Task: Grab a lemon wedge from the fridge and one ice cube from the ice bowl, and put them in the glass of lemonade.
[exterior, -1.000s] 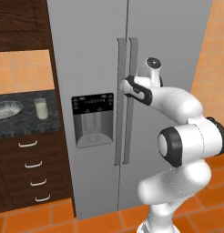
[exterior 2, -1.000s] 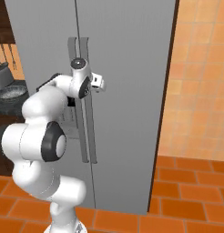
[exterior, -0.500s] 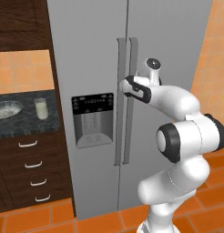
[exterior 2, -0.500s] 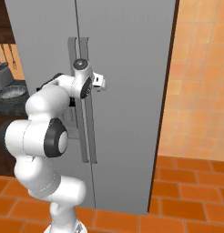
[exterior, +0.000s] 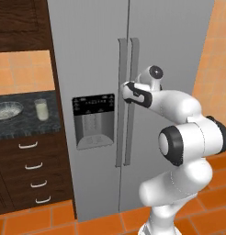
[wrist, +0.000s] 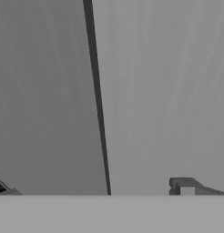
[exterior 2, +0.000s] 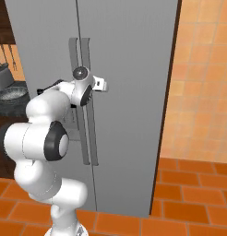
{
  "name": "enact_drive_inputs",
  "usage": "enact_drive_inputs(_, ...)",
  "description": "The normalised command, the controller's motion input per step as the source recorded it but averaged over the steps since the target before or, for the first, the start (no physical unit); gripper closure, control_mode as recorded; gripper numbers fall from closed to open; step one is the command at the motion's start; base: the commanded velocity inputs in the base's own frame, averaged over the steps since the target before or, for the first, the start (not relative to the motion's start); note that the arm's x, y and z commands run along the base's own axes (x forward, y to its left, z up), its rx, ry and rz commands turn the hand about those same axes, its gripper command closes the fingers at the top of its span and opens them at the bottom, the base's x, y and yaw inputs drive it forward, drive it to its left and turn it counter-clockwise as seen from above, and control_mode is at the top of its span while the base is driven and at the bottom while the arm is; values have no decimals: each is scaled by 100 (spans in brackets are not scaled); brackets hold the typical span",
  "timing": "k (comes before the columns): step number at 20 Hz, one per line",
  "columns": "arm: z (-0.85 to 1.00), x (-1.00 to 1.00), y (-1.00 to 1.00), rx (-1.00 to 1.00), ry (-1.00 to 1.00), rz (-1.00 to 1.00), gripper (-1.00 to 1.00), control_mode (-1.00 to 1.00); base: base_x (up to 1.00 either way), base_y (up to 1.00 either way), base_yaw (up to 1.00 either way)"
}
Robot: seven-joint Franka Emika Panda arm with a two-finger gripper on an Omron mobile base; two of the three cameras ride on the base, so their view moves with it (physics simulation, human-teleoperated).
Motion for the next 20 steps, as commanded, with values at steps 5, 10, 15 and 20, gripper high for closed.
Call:
enact_drive_inputs(5, 0, 2, 2, 0, 0, 0, 100, -100, 0, 0, 0)
enact_drive_inputs(10, 0, 0, 0, 0, 0, 0, 100, -100, 0, 0, 0)
enact_drive_inputs(15, 2, 0, -25, 0, 0, -3, 100, -100, 0, 0, 0)
enact_drive_inputs(20, 15, -10, -50, 2, 0, -8, 100, -100, 0, 0, 0)
